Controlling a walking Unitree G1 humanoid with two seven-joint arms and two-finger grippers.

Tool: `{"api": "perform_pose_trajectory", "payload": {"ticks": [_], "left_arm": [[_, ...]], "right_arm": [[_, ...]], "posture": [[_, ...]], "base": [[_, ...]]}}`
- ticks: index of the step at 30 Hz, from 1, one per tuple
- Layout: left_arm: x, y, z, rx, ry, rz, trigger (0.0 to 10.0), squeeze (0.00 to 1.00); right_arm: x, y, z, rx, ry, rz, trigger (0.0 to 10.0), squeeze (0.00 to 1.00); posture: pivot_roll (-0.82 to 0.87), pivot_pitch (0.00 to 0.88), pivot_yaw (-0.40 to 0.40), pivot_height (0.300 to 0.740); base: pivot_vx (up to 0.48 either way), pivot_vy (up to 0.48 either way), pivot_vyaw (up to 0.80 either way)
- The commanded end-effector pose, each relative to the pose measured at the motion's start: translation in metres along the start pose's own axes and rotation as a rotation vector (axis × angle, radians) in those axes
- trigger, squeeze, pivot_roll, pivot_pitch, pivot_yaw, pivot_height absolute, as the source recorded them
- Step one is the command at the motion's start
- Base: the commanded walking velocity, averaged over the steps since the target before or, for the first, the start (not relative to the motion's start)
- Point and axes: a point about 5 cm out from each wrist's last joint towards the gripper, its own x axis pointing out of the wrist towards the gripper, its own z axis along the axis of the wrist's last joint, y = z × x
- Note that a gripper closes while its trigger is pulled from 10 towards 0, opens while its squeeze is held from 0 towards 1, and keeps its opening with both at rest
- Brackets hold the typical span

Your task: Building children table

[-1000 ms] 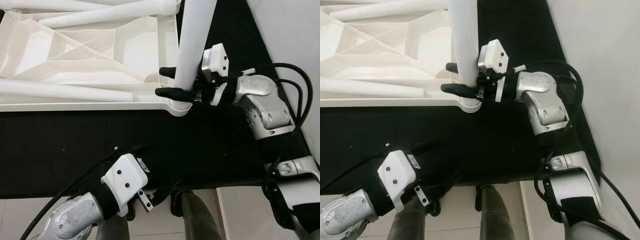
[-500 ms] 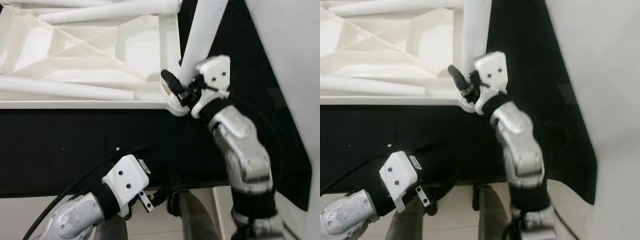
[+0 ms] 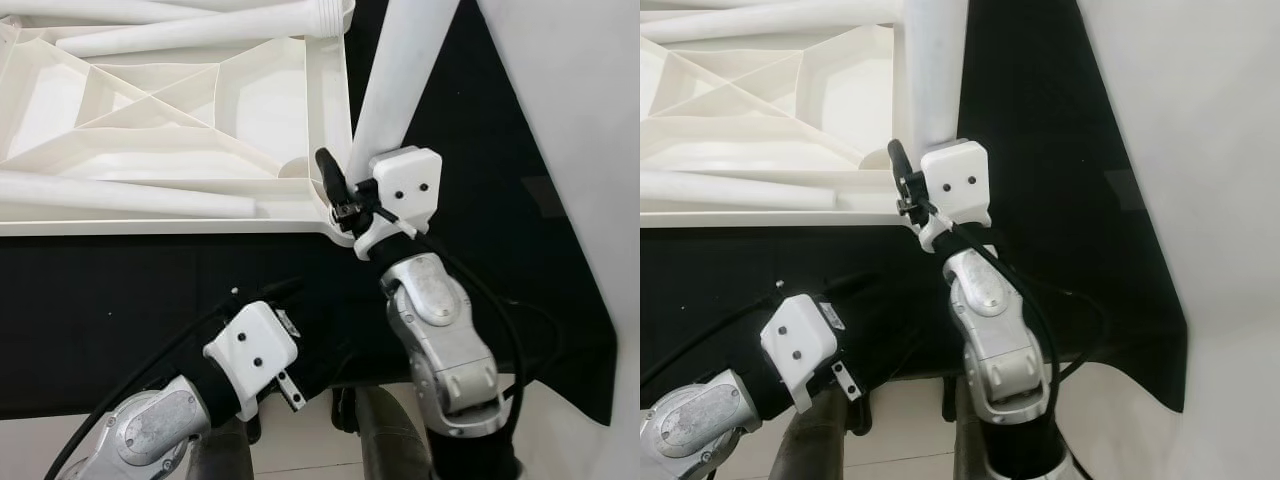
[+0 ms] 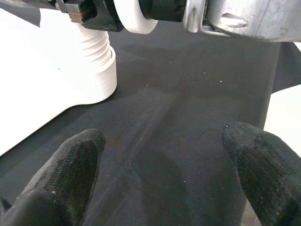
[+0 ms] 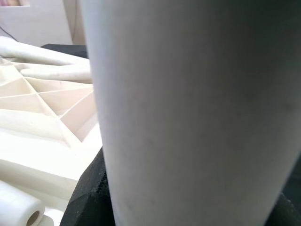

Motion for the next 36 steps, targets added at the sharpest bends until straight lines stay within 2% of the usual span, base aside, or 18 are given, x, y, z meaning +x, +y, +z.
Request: {"api": "perform_pose_trajectory", "payload": {"ticks": [1,7,13,15,16,17,18,19,21,22,24,25,28,30,31,33,34,36], "left_arm": [[0.000,-0.005,-0.004,-0.016,0.009,-0.013,10.0,0.00],[0.001,-0.003,-0.006,-0.009,0.008,-0.014,10.0,0.00],[0.003,-0.001,-0.005,-0.001,0.000,-0.017,10.0,0.00],[0.003,-0.001,-0.006,0.002,0.000,-0.017,10.0,0.00],[0.003,0.000,-0.006,0.002,0.000,-0.017,10.0,0.00],[0.003,0.000,-0.006,0.002,-0.001,-0.017,10.0,0.00],[0.004,0.000,-0.006,0.002,-0.002,-0.017,10.0,0.00],[0.004,0.000,-0.006,0.002,-0.002,-0.017,10.0,0.00],[0.004,-0.001,-0.006,0.001,-0.006,-0.016,10.0,0.00],[0.004,-0.001,-0.006,0.001,-0.008,-0.015,10.0,0.00],[0.004,-0.001,-0.006,0.000,-0.009,-0.015,10.0,0.00],[0.004,-0.001,-0.006,0.000,-0.010,-0.015,10.0,0.00],[0.005,-0.001,-0.006,-0.001,-0.012,-0.017,10.0,0.00],[0.006,-0.002,-0.007,-0.001,-0.014,-0.018,10.0,0.00],[0.006,-0.002,-0.007,-0.001,-0.014,-0.018,10.0,0.00],[0.006,-0.002,-0.007,0.000,-0.016,-0.018,10.0,0.00],[0.006,-0.002,-0.007,0.000,-0.016,-0.018,10.0,0.00],[0.007,-0.001,-0.007,0.001,-0.017,-0.016,10.0,0.00]], "right_arm": [[-0.009,-0.006,-0.038,-0.029,0.215,-0.079,10.0,0.00],[-0.008,-0.008,-0.039,-0.010,0.223,-0.123,10.0,0.00],[-0.007,-0.005,-0.039,0.005,0.228,-0.109,10.0,0.00],[-0.006,-0.005,-0.036,-0.003,0.194,-0.079,10.0,0.00],[-0.005,-0.005,-0.034,0.011,0.179,-0.063,10.0,0.77],[-0.005,-0.005,-0.033,0.022,0.171,-0.052,10.0,0.77],[-0.004,-0.006,-0.030,0.029,0.155,-0.053,10.0,1.00],[-0.004,-0.006,-0.030,0.029,0.155,-0.053,10.0,1.00],[0.000,-0.007,-0.019,0.087,0.082,-0.009,10.0,1.00],[0.004,-0.005,-0.008,0.115,0.011,0.049,10.0,0.75],[0.005,-0.003,0.000,0.131,-0.036,0.090,10.0,0.75],[0.007,-0.003,0.007,0.112,-0.075,0.126,10.0,0.00],[0.014,-0.007,0.018,0.088,-0.134,0.204,10.0,0.00],[0.023,-0.015,0.030,0.083,-0.194,0.318,10.0,0.00],[0.023,-0.015,0.030,0.083,-0.194,0.318,10.0,0.00],[0.031,-0.021,0.038,0.062,-0.225,0.492,10.0,0.00],[0.031,-0.021,0.038,0.062,-0.225,0.492,10.0,0.00],[0.037,-0.027,0.041,0.016,-0.225,0.659,10.0,0.00]], "posture": [[0.08,0.467,-0.036,0.740],[0.07,0.457,-0.029,0.740],[0.07,0.451,-0.027,0.740],[0.07,0.449,-0.026,0.740],[0.07,0.447,-0.026,0.740],[0.07,0.447,-0.026,0.740],[0.07,0.447,-0.026,0.740],[0.07,0.447,-0.026,0.740],[0.06,0.445,-0.027,0.740],[0.06,0.444,-0.027,0.740],[0.06,0.444,-0.027,0.740],[0.06,0.443,-0.028,0.740],[0.06,0.440,-0.031,0.740],[0.06,0.436,-0.033,0.740],[0.06,0.436,-0.033,0.740],[0.06,0.434,-0.036,0.740],[0.06,0.434,-0.036,0.740],[0.07,0.428,-0.042,0.740]], "base": [[0.000,0.000,0.00],[0.000,0.000,0.00],[0.000,0.000,0.00],[0.000,0.000,0.00],[0.000,0.000,0.00],[0.000,0.000,0.00],[0.000,0.000,0.00],[0.000,0.000,0.00],[0.000,0.000,0.00],[0.000,0.000,0.00],[0.000,0.000,0.00],[0.000,0.000,0.00],[0.000,0.000,0.00],[0.000,0.000,0.00],[0.000,0.000,0.00],[0.000,0.000,0.00],[0.000,0.000,0.00],[0.000,0.000,0.00]]}}
